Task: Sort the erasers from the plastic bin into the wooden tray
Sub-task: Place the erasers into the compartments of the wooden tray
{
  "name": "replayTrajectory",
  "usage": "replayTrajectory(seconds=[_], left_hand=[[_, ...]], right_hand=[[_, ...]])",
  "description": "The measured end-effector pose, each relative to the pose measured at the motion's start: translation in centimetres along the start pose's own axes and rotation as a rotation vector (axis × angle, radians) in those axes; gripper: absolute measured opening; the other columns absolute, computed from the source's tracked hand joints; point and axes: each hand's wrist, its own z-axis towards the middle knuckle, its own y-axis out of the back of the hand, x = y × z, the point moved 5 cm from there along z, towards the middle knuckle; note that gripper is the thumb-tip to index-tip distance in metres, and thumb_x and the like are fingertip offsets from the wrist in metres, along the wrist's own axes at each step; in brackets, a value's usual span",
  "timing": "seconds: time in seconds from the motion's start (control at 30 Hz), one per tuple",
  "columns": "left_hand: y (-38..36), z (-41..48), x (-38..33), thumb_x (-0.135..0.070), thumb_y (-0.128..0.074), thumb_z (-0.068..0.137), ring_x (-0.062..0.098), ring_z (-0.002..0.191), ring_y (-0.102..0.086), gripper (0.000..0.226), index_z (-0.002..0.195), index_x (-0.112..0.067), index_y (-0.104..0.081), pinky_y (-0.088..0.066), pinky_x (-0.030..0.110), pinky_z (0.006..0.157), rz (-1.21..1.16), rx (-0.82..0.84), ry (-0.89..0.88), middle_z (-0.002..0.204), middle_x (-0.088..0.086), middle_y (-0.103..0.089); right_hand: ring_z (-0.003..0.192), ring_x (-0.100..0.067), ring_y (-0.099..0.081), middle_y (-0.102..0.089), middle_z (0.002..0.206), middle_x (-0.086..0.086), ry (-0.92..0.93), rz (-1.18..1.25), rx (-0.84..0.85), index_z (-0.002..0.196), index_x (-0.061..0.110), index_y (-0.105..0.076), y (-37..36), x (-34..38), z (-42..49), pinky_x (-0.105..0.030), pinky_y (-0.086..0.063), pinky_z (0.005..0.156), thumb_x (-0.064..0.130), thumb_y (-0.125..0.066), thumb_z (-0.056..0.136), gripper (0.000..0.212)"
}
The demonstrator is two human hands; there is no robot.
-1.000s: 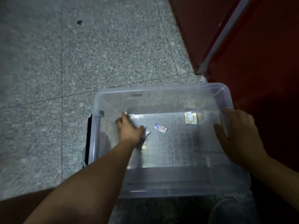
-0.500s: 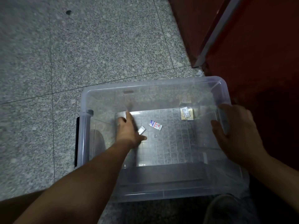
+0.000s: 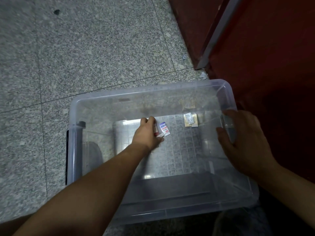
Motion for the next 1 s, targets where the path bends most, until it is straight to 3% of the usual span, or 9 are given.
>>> replayTrajectory(seconds=[0.07,0.13,0.27,0.43,0.6,0.7,0.87,1.0], left_hand=[[-1.0,0.3,-1.5,-0.031,-0.088,0.074,0.015,0.087,-0.063,0.061,0.120,-0.025,-0.050,-0.048,0.028,0.078,-0.023,-0.001,-0.072,0.123,-0.007,-0.046],[-1.9,0.5,-2.9,-0.036,-0.083,0.079,0.021,0.103,-0.063,0.065,0.131,-0.029,-0.046,-0.051,0.032,0.085,0.013,0.029,-0.149,0.128,-0.006,-0.048],[-3.4,1.4,-4.6,-0.038,-0.073,0.089,0.026,0.109,-0.062,0.079,0.154,-0.032,-0.029,-0.052,0.034,0.094,0.080,0.105,-0.184,0.135,0.004,-0.042],[-5.1,1.8,-6.4,-0.037,-0.072,0.089,0.029,0.099,-0.064,0.053,0.133,-0.017,-0.050,-0.047,0.030,0.090,-0.148,-0.027,0.038,0.126,0.009,-0.044],[-6.3,2.7,-6.0,-0.038,-0.078,0.082,0.024,0.101,-0.066,0.056,0.125,-0.010,-0.057,-0.050,0.027,0.088,-0.397,-0.137,0.218,0.123,0.011,-0.062],[-6.5,2.7,-5.9,-0.035,-0.079,0.083,0.021,0.103,-0.065,0.051,0.121,-0.011,-0.054,-0.044,0.023,0.081,-0.486,-0.145,0.298,0.117,0.005,-0.065],[-6.9,2.1,-6.7,-0.030,-0.072,0.088,0.000,0.077,-0.047,0.031,0.107,-0.011,-0.056,-0.036,0.022,0.072,-0.455,-0.155,0.232,0.113,0.009,-0.055],[-6.4,2.4,-6.7,-0.032,-0.073,0.085,0.016,0.083,-0.062,0.027,0.101,-0.013,-0.062,-0.039,0.021,0.062,-0.438,-0.175,0.196,0.095,0.001,-0.069]], right_hand=[[0.113,-0.030,-0.050,-0.054,0.123,-0.011,0.008,-0.001,0.003,0.134,0.013,-0.053,-0.1,-0.1,0.0,-0.042,-0.043,0.092,0.047,-0.047,0.093,0.054],[0.113,-0.029,-0.050,-0.054,0.124,-0.009,0.005,-0.004,0.011,0.134,0.014,-0.053,-0.1,-0.2,0.1,-0.041,-0.042,0.093,0.048,-0.045,0.093,0.054],[0.113,-0.028,-0.049,-0.055,0.123,-0.009,0.013,0.000,-0.011,0.134,0.014,-0.051,-0.2,0.0,0.0,-0.041,-0.042,0.092,0.047,-0.046,0.094,0.052],[0.113,-0.025,-0.049,-0.055,0.122,-0.007,-0.005,0.018,-0.022,0.132,0.014,-0.053,-0.1,-0.1,-0.1,-0.038,-0.042,0.094,0.047,-0.046,0.093,0.052],[0.119,-0.022,-0.047,-0.054,0.127,-0.004,-0.029,0.043,-0.023,0.134,0.017,-0.052,-0.1,0.0,-0.1,-0.036,-0.041,0.098,0.049,-0.046,0.092,0.053],[0.118,-0.022,-0.047,-0.053,0.126,-0.002,-0.034,0.045,-0.026,0.135,0.018,-0.052,0.0,-0.1,-0.1,-0.039,-0.043,0.098,0.049,-0.046,0.092,0.053],[0.116,-0.020,-0.047,-0.053,0.124,-0.002,-0.028,0.035,-0.031,0.134,0.018,-0.052,0.0,-0.1,-0.1,-0.038,-0.043,0.096,0.049,-0.047,0.092,0.052],[0.117,-0.020,-0.047,-0.053,0.124,-0.002,-0.028,0.036,-0.027,0.134,0.018,-0.053,-0.1,-0.2,0.0,-0.035,-0.041,0.096,0.048,-0.046,0.092,0.053]])
